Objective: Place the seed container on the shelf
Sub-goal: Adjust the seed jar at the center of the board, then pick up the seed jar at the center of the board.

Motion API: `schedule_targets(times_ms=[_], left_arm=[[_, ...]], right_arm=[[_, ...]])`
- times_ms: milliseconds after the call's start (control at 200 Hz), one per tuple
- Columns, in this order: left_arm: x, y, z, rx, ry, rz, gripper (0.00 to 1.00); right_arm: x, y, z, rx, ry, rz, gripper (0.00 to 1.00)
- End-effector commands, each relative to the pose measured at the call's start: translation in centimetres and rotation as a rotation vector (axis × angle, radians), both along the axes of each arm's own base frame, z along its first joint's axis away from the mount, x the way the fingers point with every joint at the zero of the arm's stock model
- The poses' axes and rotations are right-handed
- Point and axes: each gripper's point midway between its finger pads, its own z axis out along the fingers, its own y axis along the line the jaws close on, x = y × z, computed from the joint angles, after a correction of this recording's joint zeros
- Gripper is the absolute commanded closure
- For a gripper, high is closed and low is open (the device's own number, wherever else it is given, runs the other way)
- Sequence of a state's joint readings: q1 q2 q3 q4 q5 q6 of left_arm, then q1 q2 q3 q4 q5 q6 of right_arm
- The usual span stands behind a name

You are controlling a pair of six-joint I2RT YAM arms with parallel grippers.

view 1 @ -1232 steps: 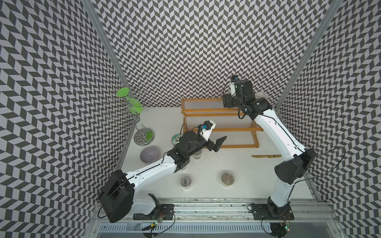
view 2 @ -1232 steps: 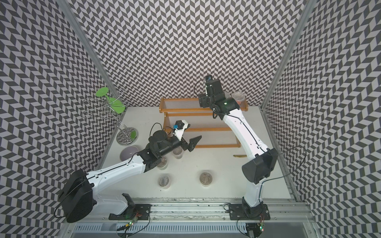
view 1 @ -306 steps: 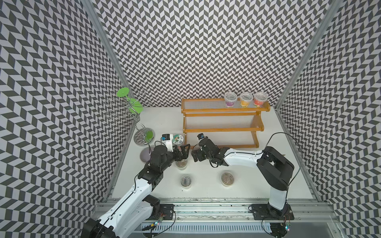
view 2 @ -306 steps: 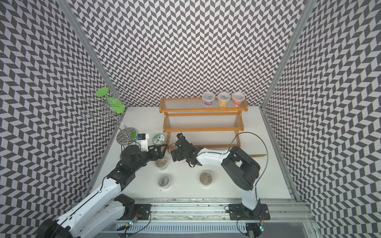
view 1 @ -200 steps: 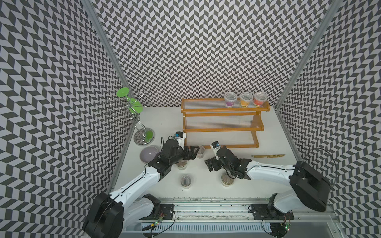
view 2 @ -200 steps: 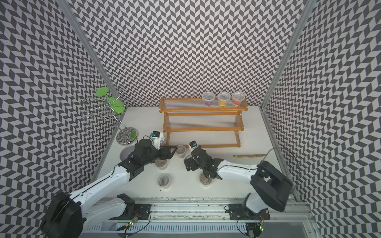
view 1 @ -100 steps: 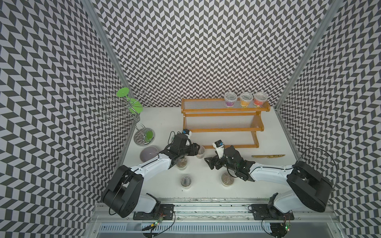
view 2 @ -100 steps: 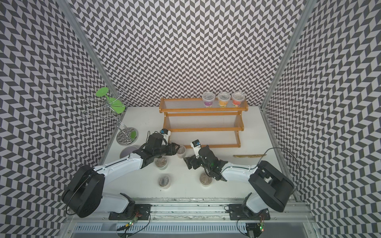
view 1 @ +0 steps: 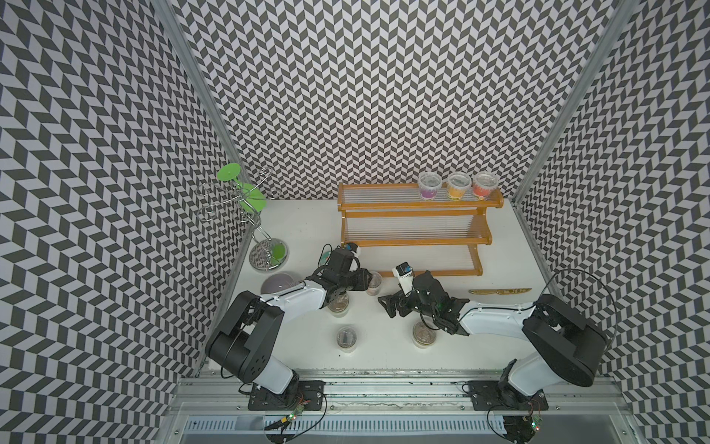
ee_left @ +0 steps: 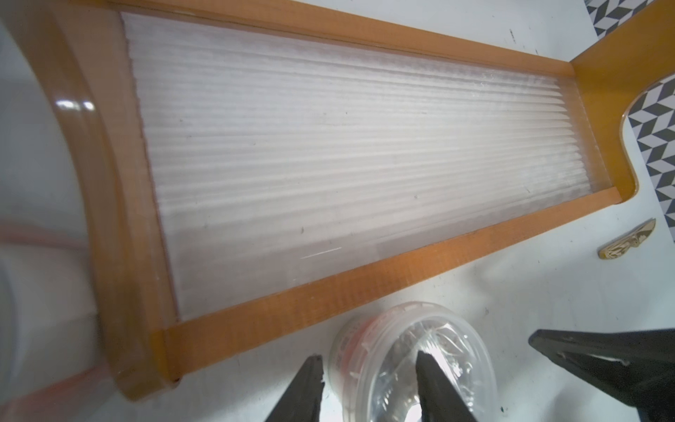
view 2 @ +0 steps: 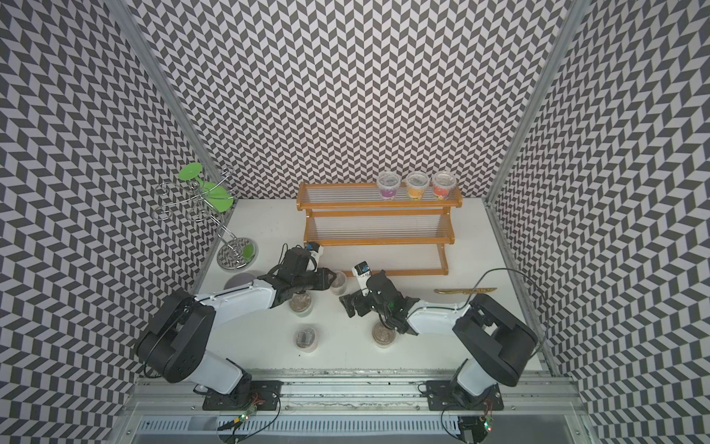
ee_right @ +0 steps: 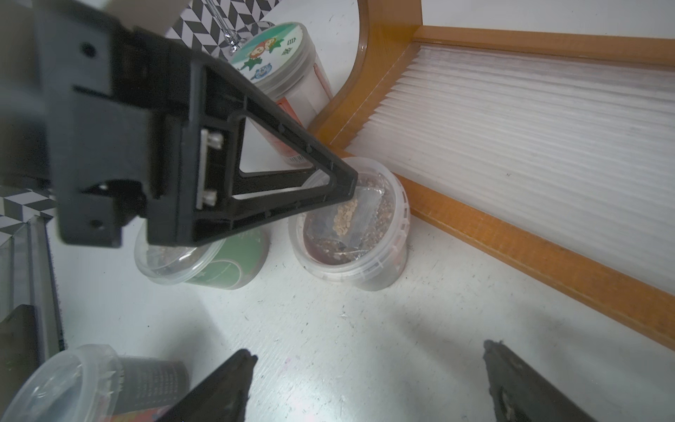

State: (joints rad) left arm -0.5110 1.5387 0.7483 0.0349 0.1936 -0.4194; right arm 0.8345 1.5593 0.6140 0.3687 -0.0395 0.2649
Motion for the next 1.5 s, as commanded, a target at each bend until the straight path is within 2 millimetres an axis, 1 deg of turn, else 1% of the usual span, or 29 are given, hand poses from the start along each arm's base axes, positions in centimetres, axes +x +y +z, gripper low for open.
schedule_targets(times_ms=[0, 190, 335, 476, 551, 591, 711, 826, 946, 1076, 1247, 1372, 1497], left_arm=[[-0.8, -1.4, 0.6, -0.014, -0.022, -0.096, 0.59], [-3.0, -3.2, 0.6, -0.06, 0.016, -0.201, 0.63], [-4.6, -4.0, 1.1, -0.118, 0.05, -0.236, 0.68], [-5.4, -4.3, 1.6, -0.15, 0.066, -0.228, 0.71], [-5.7, -4.4, 1.8, -0.166, 0.06, -0.224, 0.71], [-5.8, -4.3, 1.9, -0.172, 0.058, -0.221, 0.71], [-5.7, -4.2, 1.8, -0.169, 0.056, -0.212, 0.7], [-5.1, -3.7, 1.7, -0.142, 0.042, -0.171, 0.63], [-4.2, -3.3, 1.8, -0.117, 0.027, -0.144, 0.63], [-3.4, -2.6, 1.6, -0.126, 0.046, -0.119, 0.64], [-3.5, -3.7, 1.8, -0.164, 0.055, -0.172, 0.63], [-3.5, -3.9, 0.9, -0.152, 0.076, -0.182, 0.63], [-3.5, -3.8, 0.3, -0.141, 0.085, -0.185, 0.63]], right_arm=[[1.0, 0.0, 0.7, -0.012, -0.061, -0.01, 0.01], [1.5, -0.3, 1.7, -0.034, -0.173, 0.026, 0.02], [1.7, -1.2, 1.9, -0.046, -0.188, 0.042, 0.03], [0.4, -1.5, 1.5, -0.071, -0.202, 0.121, 0.03], [-0.7, -1.5, 1.7, -0.065, -0.259, 0.182, 0.04], [-0.9, -1.9, 1.8, -0.055, -0.292, 0.18, 0.03], [-1.1, -2.2, 2.4, -0.06, -0.388, 0.201, 0.03], [0.0, -2.7, 2.5, -0.108, -0.431, 0.159, 0.03], [0.6, -2.6, 2.5, -0.157, -0.467, 0.171, 0.03], [0.7, -2.1, 2.3, -0.19, -0.457, 0.215, 0.03], [0.1, -1.1, 1.4, -0.178, -0.411, 0.282, 0.03], [0.2, -1.1, 0.4, -0.164, -0.382, 0.27, 0.03], [0.5, -0.9, 0.3, -0.117, -0.335, 0.267, 0.01]])
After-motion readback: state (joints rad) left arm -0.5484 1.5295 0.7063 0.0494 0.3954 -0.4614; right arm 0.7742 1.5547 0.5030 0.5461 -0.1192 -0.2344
